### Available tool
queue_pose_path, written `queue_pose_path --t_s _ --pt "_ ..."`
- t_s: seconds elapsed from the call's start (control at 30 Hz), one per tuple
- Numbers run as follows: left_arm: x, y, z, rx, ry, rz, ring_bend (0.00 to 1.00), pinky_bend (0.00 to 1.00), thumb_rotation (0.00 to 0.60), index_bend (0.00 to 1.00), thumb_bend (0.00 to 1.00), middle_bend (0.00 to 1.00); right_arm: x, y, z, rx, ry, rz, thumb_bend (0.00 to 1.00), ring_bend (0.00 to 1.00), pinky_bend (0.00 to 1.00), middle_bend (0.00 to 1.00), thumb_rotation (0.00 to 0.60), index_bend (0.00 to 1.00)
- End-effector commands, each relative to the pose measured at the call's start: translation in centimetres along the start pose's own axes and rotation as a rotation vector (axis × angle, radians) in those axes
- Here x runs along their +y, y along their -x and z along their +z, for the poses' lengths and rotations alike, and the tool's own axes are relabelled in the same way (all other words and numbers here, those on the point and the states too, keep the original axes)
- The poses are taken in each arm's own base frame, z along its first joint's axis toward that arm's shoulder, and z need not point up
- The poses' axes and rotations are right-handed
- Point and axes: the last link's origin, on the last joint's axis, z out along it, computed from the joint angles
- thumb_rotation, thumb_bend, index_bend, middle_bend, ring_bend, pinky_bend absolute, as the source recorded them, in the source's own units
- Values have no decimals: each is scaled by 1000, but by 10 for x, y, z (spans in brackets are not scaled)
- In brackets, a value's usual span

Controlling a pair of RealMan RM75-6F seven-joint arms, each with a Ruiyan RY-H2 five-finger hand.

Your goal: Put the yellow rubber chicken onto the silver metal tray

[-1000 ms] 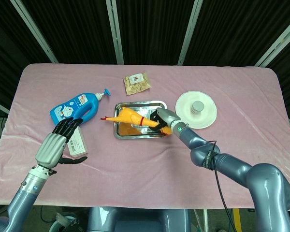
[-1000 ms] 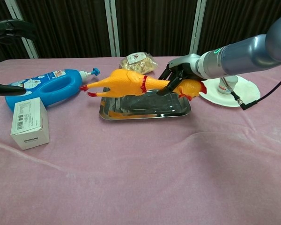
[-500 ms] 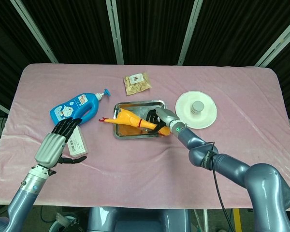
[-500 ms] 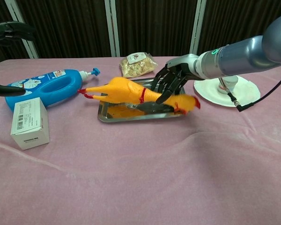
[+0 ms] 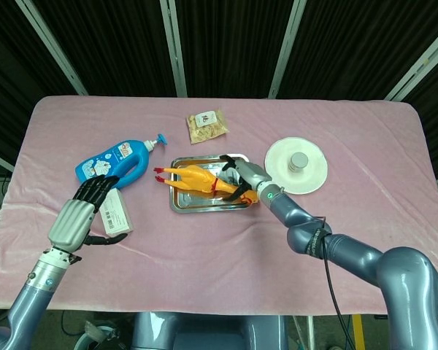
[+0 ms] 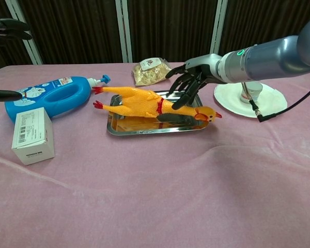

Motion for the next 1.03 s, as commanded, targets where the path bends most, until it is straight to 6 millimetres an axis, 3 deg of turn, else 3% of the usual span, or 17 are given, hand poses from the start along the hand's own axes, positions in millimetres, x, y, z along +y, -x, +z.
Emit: queue_pose_path --t_s 0.03,0.13,0.27,0.5,0.73,0.9,1.03 --pt "-7 -7 -2 25 -17 24 0 61 600 31 4 60 2 -21 -16 77 -33 -13 0 183 365 223 600 137" --pt "-19 -17 -7 57 -54 58 0 61 600 32 5 62 13 -44 -39 183 -52 -37 2 271 395 289 600 262" --pt "-37 -27 -16 84 -113 98 0 61 600 47 6 65 35 -66 -75 303 -52 -49 78 359 468 363 600 408" --pt "-65 -41 -40 92 -216 172 0 61 600 73 27 68 90 -80 -153 488 -16 -158 104 367 476 378 600 439" --pt "-77 -46 -67 94 -277 186 0 61 600 76 30 68 136 -55 -214 550 61 -274 104 249 321 344 600 290" --pt "-81 -46 -87 102 -298 188 0 40 600 76 30 68 162 -34 -251 557 121 -370 103 85 135 191 600 86" --pt "-83 -45 -103 104 -319 193 0 38 600 79 30 68 174 -18 -276 575 159 -406 103 67 117 175 600 65"
